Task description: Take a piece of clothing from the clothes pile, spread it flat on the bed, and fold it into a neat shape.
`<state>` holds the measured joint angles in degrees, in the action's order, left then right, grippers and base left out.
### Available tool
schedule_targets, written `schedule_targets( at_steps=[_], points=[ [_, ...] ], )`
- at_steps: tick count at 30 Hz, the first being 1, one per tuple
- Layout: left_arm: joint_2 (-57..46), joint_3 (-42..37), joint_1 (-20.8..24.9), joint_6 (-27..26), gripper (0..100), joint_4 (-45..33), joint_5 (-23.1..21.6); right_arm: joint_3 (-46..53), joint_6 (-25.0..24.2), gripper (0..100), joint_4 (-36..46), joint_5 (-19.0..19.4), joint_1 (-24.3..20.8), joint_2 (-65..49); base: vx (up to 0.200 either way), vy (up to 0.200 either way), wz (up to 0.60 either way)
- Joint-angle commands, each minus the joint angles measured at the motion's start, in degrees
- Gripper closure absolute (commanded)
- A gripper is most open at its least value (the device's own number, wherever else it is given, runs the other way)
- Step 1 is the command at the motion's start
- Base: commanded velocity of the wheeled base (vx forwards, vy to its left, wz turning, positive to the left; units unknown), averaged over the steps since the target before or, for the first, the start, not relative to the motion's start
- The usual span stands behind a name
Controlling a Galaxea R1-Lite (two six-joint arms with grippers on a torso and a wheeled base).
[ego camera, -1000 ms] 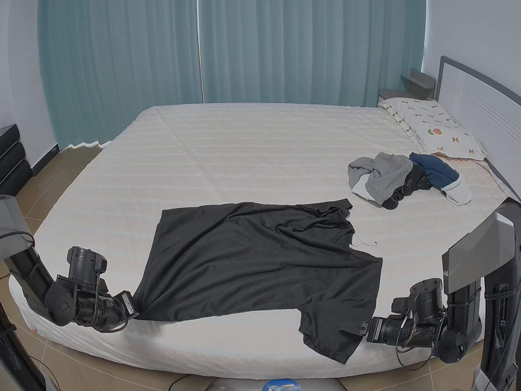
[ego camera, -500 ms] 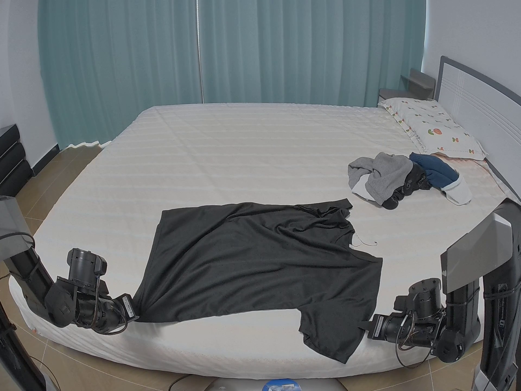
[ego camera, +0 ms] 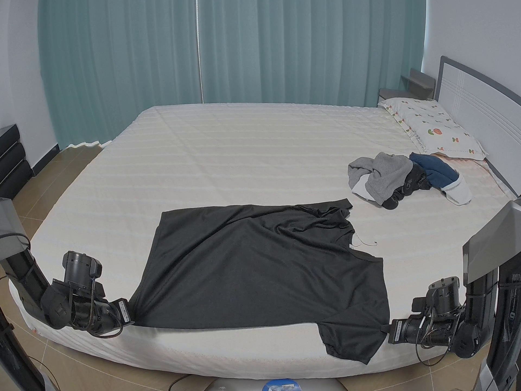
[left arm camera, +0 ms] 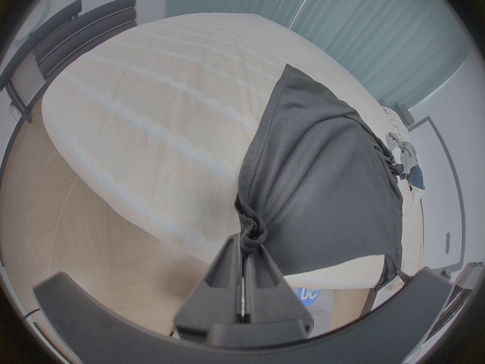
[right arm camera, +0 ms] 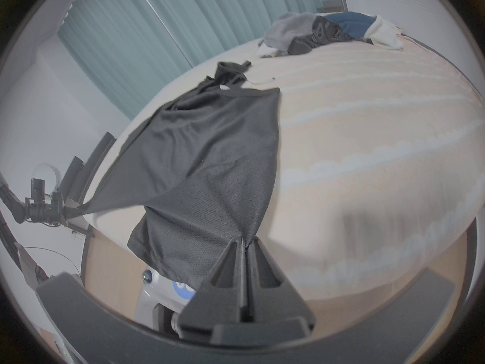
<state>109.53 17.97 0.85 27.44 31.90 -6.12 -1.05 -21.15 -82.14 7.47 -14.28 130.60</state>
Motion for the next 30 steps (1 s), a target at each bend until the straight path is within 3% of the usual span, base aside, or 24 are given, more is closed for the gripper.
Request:
schedule_targets(
  at_steps=[1, 3, 7, 13, 24, 25, 30],
  points=[
    [-1.3, -2.0, -0.8, -2.9, 100, -0.3, 0.1, 1.0, 1.4, 100, 4.0, 0.0, -0.1, -4.4, 0.0, 0.0, 0.0],
    [-1.3, -3.6, -0.7, -5.9, 100, -0.4, 1.2, 1.0, 2.9, 100, 7.3, 0.0, -0.8, -4.8, 0.0, 0.0, 0.0],
    [-0.6, -3.7, -0.3, -6.5, 100, -2.6, 4.0, 1.0, 4.5, 100, 8.4, 0.0, -1.1, -2.4, 0.0, 0.0, 0.0],
    [-1.3, -3.2, -0.2, -8.1, 100, -5.7, 4.2, 1.0, 5.9, 100, 8.6, -1.0, -1.1, -1.0, 0.0, 0.0, 0.0],
    [-0.5, -1.6, -0.3, -6.8, 100, -4.7, 3.6, 1.0, 5.3, 100, -0.4, -3.4, -1.4, 2.0, 0.0, 0.0, 0.0],
    [-0.4, -1.6, -0.3, -6.8, 0, -4.7, 3.6, 1.0, 5.2, 0, -0.9, -3.5, -1.4, 3.0, 0.0, 0.0, 0.0],
    [-0.9, -1.2, -0.4, -6.6, 0, -4.7, 3.5, 1.0, 5.1, 0, -4.9, -4.4, -1.0, 3.2, 0.0, 0.0, 0.0]
  ],
)
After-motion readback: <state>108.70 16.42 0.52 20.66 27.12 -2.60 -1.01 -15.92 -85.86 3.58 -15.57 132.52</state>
